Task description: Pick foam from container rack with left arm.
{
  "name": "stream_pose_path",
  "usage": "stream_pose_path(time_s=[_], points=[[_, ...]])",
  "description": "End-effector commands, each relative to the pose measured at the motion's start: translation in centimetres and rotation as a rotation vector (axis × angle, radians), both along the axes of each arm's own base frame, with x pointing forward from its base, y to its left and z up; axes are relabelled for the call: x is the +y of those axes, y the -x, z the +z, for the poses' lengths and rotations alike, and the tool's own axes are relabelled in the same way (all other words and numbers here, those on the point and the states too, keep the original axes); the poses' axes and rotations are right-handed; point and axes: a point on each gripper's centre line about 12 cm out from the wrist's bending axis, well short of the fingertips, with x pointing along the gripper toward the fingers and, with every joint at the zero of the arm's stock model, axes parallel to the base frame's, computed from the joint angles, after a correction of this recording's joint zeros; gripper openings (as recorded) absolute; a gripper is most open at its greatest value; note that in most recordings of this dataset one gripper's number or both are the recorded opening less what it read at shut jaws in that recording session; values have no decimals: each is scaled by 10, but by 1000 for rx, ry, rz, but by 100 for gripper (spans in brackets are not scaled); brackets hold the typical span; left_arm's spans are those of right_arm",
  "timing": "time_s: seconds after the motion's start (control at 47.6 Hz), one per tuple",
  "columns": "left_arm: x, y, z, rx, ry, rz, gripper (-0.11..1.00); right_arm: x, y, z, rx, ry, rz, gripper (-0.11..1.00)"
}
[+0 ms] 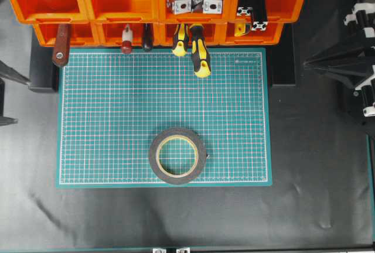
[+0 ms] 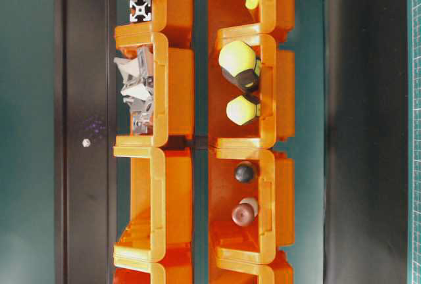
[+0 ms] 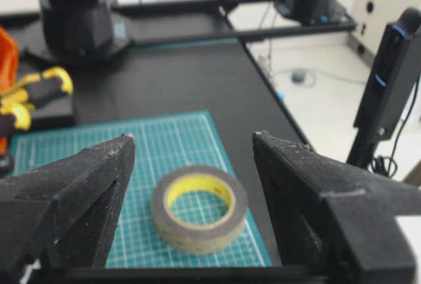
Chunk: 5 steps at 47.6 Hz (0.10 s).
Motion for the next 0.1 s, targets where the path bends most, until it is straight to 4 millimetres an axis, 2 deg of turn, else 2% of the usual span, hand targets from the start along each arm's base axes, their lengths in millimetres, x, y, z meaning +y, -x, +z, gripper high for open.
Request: stream_pose_path(time_s=[0.0,0.084], points=[[3,3,9,-37,5,13,70,-2,1,2,0,0,-12,0],[7,6,11,-54,5,30,70,-2,3,0,11,2,-13,0]])
